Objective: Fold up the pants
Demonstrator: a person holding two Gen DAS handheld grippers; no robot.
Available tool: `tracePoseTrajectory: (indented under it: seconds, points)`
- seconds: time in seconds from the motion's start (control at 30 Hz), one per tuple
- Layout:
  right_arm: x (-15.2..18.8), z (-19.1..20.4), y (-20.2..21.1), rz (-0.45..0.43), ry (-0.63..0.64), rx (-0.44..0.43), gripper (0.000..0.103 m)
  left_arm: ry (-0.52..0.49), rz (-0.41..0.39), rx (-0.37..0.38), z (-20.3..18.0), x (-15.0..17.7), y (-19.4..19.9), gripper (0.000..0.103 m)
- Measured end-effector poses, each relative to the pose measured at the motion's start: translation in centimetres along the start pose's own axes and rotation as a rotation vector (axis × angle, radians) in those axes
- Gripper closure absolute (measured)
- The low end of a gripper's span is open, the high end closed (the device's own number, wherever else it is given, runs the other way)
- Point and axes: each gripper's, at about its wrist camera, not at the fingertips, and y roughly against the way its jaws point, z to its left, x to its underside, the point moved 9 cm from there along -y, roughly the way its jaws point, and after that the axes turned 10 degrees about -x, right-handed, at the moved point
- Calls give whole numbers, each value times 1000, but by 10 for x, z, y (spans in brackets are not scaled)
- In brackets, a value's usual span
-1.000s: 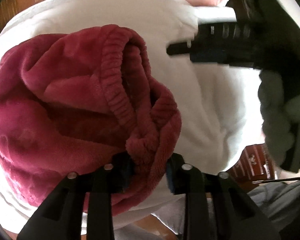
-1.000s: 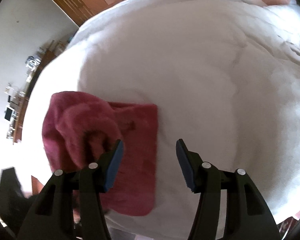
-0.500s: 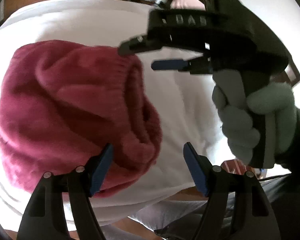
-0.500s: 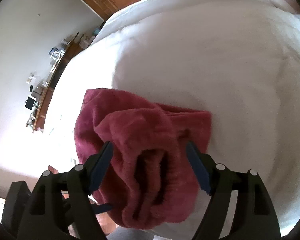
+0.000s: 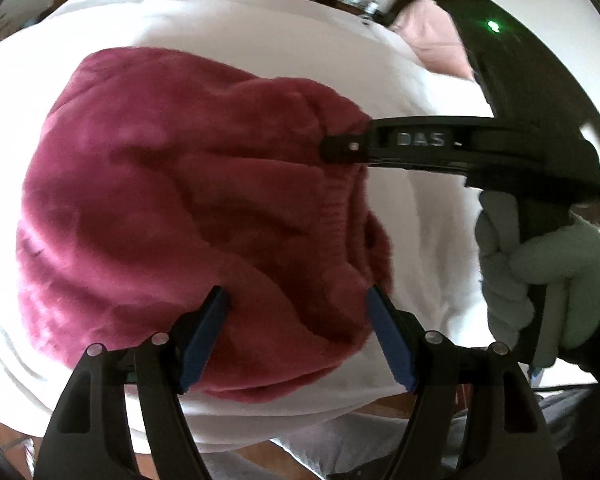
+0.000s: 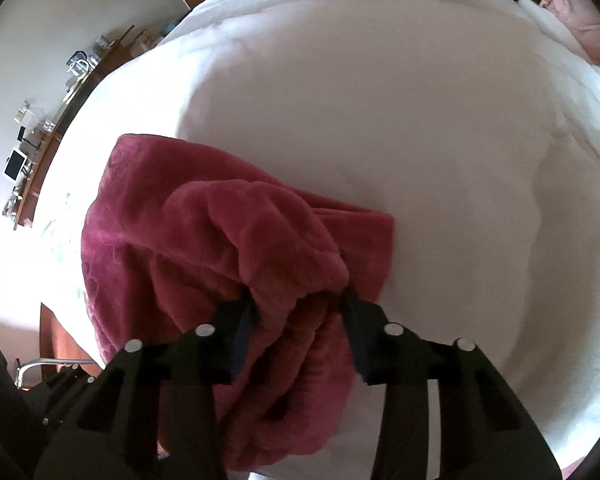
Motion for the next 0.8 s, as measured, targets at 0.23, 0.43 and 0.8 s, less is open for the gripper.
tracePoseTrajectory:
  seconds: [0.23,0.43,0.8]
  points:
    - [3,-18,19,-38,-33,51,70,-247,53,93,-62,13,-17,30]
    - [14,-48,-3,21,-61,97,71,-270,109,150,-72,17,-42,26]
    - [22,-48,-22,34,-28,76,65,-170,112,157,-53,8,-33,26]
